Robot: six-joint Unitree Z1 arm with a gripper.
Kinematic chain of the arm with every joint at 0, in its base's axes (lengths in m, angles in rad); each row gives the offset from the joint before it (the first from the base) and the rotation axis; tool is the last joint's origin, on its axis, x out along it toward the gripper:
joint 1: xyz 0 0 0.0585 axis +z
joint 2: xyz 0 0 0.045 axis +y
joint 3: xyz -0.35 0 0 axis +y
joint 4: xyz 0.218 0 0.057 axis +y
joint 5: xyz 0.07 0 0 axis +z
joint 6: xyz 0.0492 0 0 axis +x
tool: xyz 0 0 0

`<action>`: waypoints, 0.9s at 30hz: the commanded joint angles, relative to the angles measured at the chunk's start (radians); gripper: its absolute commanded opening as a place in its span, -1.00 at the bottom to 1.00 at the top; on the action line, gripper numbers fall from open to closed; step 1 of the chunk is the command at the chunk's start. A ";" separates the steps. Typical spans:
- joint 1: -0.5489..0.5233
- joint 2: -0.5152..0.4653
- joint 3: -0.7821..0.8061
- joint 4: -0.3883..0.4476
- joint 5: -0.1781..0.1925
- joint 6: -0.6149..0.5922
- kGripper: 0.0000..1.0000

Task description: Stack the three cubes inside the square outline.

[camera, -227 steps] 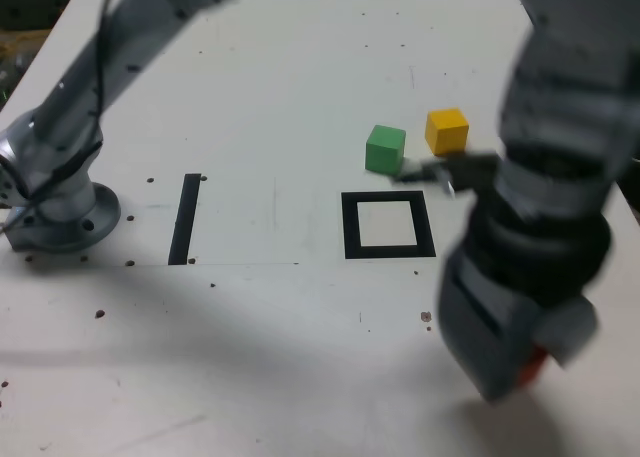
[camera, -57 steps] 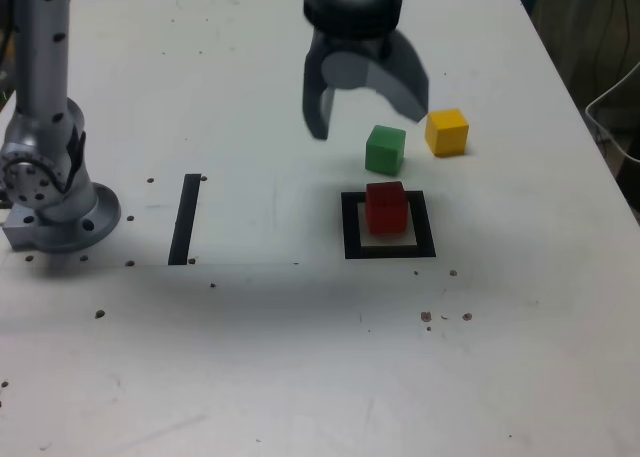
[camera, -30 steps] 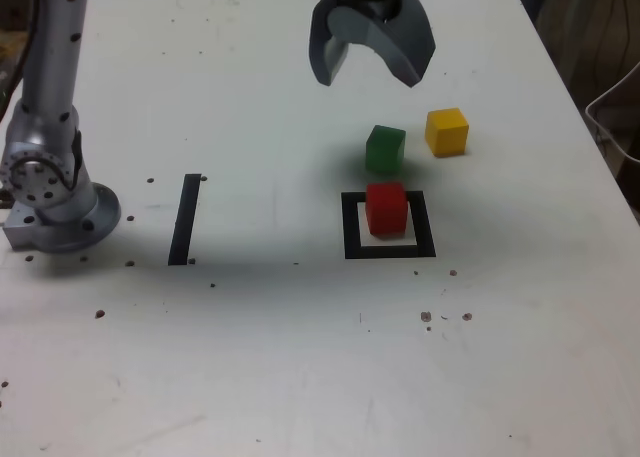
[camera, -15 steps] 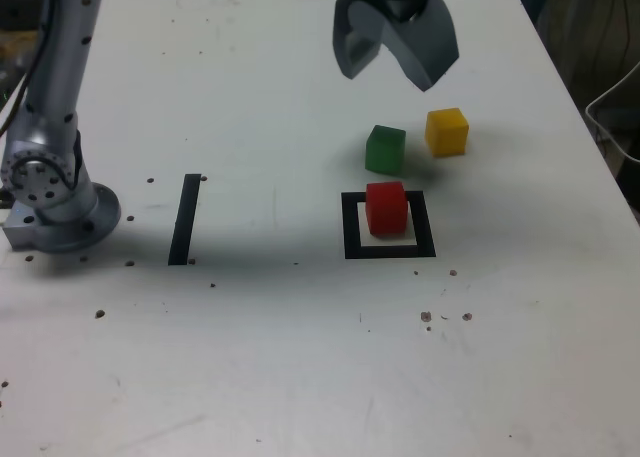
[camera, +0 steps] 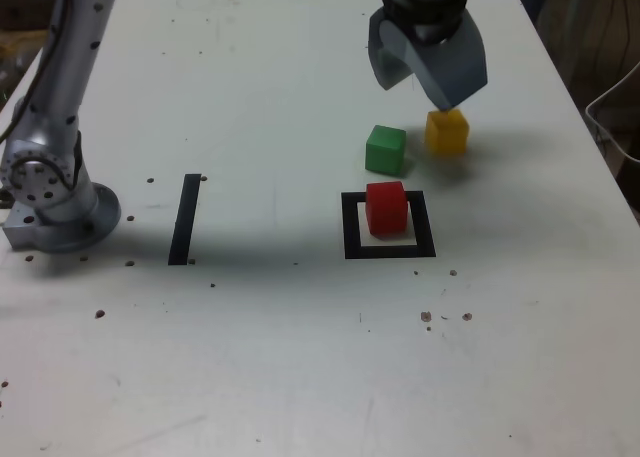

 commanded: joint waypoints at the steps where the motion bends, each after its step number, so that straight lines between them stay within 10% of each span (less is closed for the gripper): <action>1: 0.000 0.027 -0.006 -0.009 0.002 0.005 0.98; 27: -0.001 0.081 0.022 -0.200 0.078 -0.027 0.85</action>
